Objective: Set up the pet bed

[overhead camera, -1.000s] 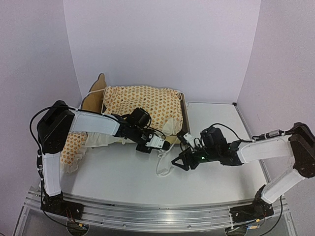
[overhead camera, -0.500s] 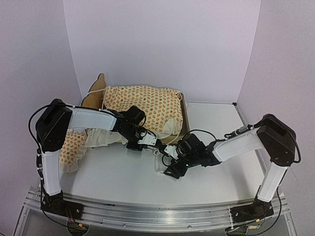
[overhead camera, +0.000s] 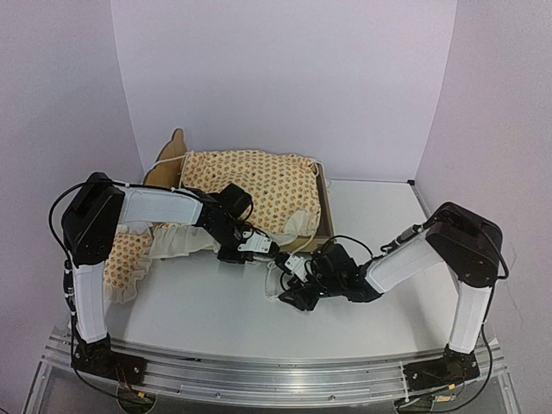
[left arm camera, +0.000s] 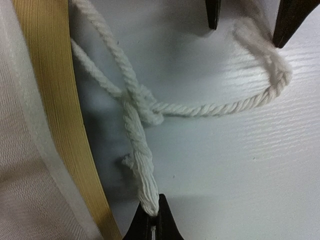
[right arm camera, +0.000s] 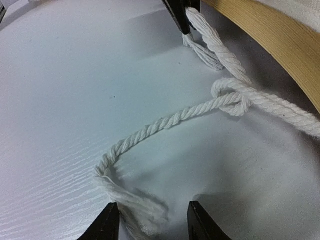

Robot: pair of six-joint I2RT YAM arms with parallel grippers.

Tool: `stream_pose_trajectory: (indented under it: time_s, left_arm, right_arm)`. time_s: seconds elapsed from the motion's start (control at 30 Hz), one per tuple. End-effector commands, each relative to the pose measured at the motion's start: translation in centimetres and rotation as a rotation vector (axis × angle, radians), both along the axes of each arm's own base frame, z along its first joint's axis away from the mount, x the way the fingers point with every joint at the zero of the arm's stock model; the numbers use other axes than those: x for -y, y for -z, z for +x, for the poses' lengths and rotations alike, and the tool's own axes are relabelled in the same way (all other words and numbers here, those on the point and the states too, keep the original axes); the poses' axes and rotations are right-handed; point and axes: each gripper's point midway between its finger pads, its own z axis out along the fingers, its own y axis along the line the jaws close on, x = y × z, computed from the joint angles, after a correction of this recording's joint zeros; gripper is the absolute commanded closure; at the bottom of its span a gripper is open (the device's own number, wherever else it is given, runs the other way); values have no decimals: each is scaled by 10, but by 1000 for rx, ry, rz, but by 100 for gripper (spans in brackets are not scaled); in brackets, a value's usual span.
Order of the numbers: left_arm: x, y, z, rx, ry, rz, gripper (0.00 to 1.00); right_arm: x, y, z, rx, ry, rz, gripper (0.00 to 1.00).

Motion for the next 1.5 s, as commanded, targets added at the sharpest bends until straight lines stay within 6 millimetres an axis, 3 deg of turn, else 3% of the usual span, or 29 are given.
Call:
stream_pose_trajectory:
  time_s: [0.0, 0.1, 0.2, 0.37, 0.53, 0.73, 0.9, 0.97, 1.07, 1.2, 1.33, 1.47]
  left_arm:
    - [69, -67, 10, 49, 38, -310, 100]
    - [69, -66, 9, 44, 38, -308, 100]
    - [68, -65, 8, 38, 38, -301, 100]
    - [64, -63, 6, 34, 37, -292, 100]
    - [67, -69, 5, 24, 43, -303, 100]
    - [68, -77, 0, 8, 50, -306, 100]
    - [67, -64, -31, 31, 137, -254, 100]
    - [67, -56, -47, 40, 181, -234, 100]
    - [66, -44, -65, 43, 227, -198, 100]
    - [59, -23, -69, 73, 256, -138, 100]
    - [40, 11, -78, 85, 307, -35, 100]
    - [12, 47, -96, 88, 380, 83, 100]
  right_arm:
    - [19, 53, -67, -130, -122, -132, 67]
    - [29, 48, -69, -127, -91, -138, 97]
    - [33, 28, -61, -97, -29, -113, 100]
    - [47, -41, -12, -64, 247, 27, 100]
    - [104, -109, 46, 20, 548, 165, 100]
    - [176, -192, 87, 168, 770, 234, 100]
    - [236, -262, 119, 306, 919, 292, 100]
    - [249, -275, 133, 336, 943, 286, 100]
    - [257, -301, 151, 379, 953, 297, 100]
    - [251, -331, 170, 409, 917, 339, 100]
    - [238, -363, 177, 417, 868, 420, 100]
    - [235, -375, 176, 424, 853, 449, 100]
